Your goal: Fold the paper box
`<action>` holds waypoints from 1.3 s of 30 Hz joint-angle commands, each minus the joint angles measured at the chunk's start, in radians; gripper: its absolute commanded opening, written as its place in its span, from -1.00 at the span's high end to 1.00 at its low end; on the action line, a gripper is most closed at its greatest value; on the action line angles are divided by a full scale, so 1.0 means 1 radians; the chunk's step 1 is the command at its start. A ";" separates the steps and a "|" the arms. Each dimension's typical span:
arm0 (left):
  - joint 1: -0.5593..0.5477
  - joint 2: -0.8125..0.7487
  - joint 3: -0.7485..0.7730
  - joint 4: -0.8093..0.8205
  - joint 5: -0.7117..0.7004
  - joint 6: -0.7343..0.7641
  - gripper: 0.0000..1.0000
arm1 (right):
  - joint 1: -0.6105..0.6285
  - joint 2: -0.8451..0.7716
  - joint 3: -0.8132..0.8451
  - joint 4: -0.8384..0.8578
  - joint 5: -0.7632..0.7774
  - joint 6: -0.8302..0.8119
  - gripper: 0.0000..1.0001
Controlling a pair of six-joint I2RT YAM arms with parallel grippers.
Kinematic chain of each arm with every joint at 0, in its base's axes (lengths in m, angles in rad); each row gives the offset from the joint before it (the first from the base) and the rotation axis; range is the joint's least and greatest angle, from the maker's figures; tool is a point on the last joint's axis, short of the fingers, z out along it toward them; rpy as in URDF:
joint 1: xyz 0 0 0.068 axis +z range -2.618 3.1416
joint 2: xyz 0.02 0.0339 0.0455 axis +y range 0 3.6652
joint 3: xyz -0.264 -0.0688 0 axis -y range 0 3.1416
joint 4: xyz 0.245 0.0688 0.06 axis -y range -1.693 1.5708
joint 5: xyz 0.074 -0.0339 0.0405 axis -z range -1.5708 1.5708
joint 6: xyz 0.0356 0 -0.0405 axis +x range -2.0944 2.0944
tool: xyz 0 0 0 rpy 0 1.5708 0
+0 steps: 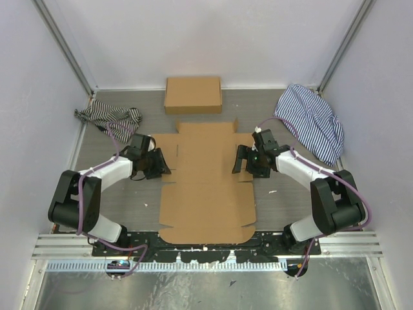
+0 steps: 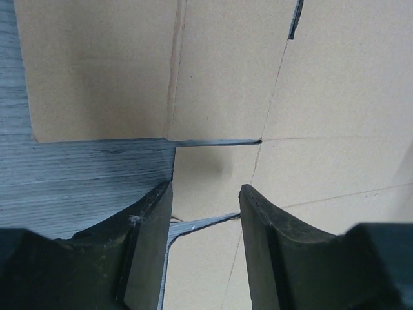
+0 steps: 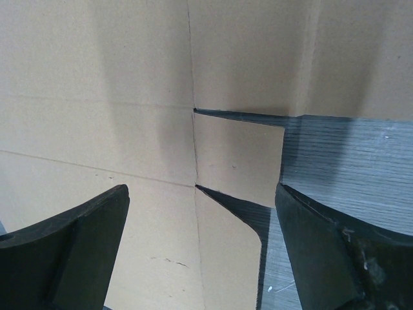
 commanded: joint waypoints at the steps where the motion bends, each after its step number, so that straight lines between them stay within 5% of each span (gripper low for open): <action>1: -0.013 -0.022 0.004 -0.056 0.016 -0.005 -0.06 | 0.003 -0.020 0.020 0.030 -0.021 -0.003 -0.99; 13: -0.042 -0.120 0.042 -0.066 0.055 -0.054 -0.05 | 0.014 -0.031 0.034 0.038 -0.044 0.002 -0.98; 39: -0.205 0.079 0.155 0.050 0.078 -0.129 -0.04 | 0.095 0.023 0.131 0.025 -0.015 0.008 -0.96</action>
